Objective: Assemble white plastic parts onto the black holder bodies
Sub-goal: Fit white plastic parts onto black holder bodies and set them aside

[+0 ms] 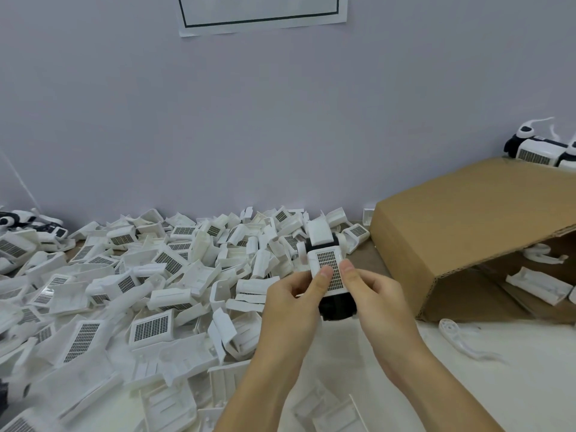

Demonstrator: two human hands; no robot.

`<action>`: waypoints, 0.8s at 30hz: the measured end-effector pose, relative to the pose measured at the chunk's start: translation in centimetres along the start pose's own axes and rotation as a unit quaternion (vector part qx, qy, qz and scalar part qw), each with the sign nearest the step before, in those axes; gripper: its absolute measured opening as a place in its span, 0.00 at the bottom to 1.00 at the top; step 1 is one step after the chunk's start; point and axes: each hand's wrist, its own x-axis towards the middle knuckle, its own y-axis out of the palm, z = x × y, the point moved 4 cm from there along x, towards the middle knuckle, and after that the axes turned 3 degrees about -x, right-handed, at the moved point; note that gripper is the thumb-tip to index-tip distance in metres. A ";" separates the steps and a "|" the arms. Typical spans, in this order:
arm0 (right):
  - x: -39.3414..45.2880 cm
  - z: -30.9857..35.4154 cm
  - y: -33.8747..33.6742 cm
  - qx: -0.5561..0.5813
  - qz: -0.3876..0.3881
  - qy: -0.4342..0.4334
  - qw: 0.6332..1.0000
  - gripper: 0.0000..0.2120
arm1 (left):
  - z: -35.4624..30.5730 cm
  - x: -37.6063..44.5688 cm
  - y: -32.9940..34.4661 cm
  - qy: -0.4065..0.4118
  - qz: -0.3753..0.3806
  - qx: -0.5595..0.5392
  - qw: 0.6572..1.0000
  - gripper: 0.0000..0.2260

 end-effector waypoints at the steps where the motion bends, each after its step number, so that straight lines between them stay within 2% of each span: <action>1: 0.0 0.0 -0.1 0.004 0.002 -0.004 1.000 0.16 | 0.0 0.0 -0.1 -0.003 0.001 0.000 1.000 0.13; 9: 0.3 -0.2 -0.1 0.033 -0.002 -0.022 0.999 0.14 | -0.2 0.0 -0.2 0.028 0.003 0.008 1.000 0.05; 14: 0.4 0.3 -0.4 0.018 0.005 -0.053 0.998 0.11 | -0.5 -0.1 -0.1 0.037 -0.009 0.034 0.999 0.05; 21: 0.2 0.2 0.1 0.031 0.033 -0.052 0.998 0.11 | -0.4 0.0 -0.2 0.007 -0.022 -0.035 0.999 0.11; 24: 0.2 0.2 0.0 0.020 0.026 -0.055 0.998 0.09 | -0.1 0.1 -0.1 -0.003 0.005 -0.047 0.999 0.13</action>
